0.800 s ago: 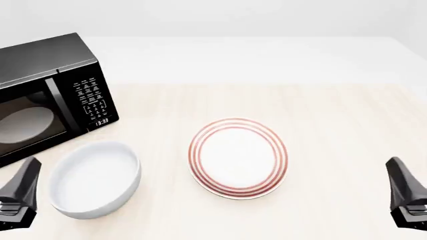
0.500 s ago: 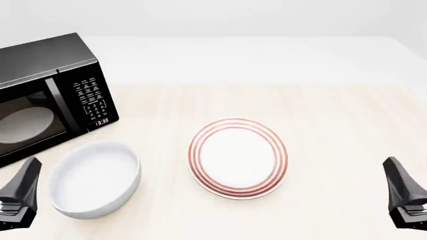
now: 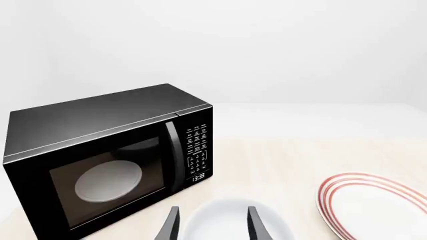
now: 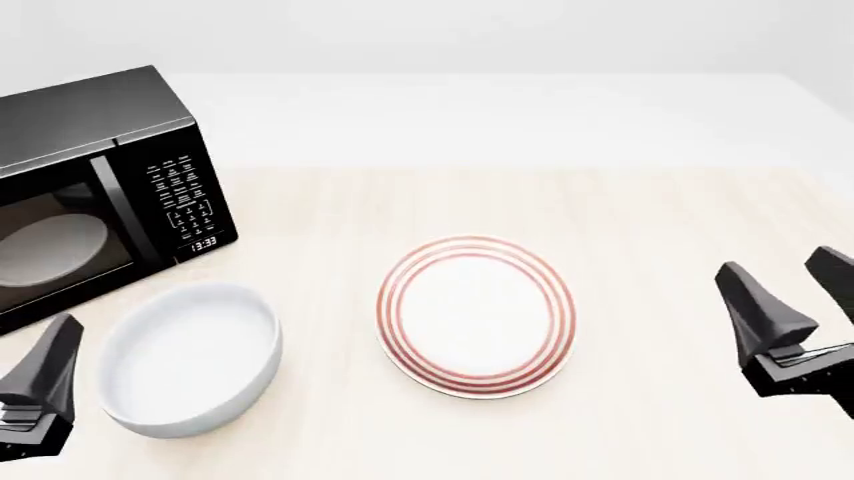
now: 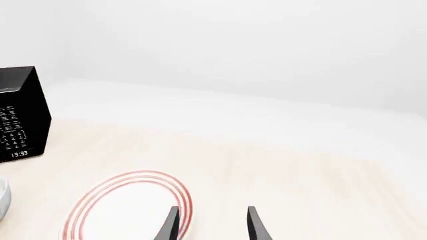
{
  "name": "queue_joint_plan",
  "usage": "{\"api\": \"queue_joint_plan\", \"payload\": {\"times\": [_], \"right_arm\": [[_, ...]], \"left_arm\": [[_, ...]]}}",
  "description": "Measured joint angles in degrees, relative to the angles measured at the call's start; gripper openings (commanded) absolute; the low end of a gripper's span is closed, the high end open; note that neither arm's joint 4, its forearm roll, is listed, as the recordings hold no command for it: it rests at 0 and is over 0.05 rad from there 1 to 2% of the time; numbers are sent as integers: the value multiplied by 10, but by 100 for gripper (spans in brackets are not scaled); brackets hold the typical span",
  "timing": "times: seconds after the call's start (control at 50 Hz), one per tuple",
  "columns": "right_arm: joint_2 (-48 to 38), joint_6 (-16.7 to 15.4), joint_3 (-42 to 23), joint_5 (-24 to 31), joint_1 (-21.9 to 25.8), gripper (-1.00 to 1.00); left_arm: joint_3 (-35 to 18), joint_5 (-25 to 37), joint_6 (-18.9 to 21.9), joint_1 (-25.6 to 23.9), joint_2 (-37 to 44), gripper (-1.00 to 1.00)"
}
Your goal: Put the white bowl to the right of the plate.
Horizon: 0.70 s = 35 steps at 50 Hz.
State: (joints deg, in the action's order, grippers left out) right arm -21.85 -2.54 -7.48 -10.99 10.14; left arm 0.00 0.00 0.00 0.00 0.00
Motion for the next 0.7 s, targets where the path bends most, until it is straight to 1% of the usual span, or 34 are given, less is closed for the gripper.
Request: {"api": "queue_joint_plan", "payload": {"times": [0.16, 0.28, 0.48, 0.7], "right_arm": [[-149, 2, -47, -69, 53, 100], [-254, 8, -86, -106, 95, 100], [-372, 15, -157, -122, 158, 100], [-470, 15, -230, -123, 207, 100]], "left_arm": [[0, 0, 0, 0, 0, 100], [0, 0, 0, 0, 0, 100], [0, 0, 0, 0, 0, 100], [0, 0, 0, 0, 0, 100]]}}
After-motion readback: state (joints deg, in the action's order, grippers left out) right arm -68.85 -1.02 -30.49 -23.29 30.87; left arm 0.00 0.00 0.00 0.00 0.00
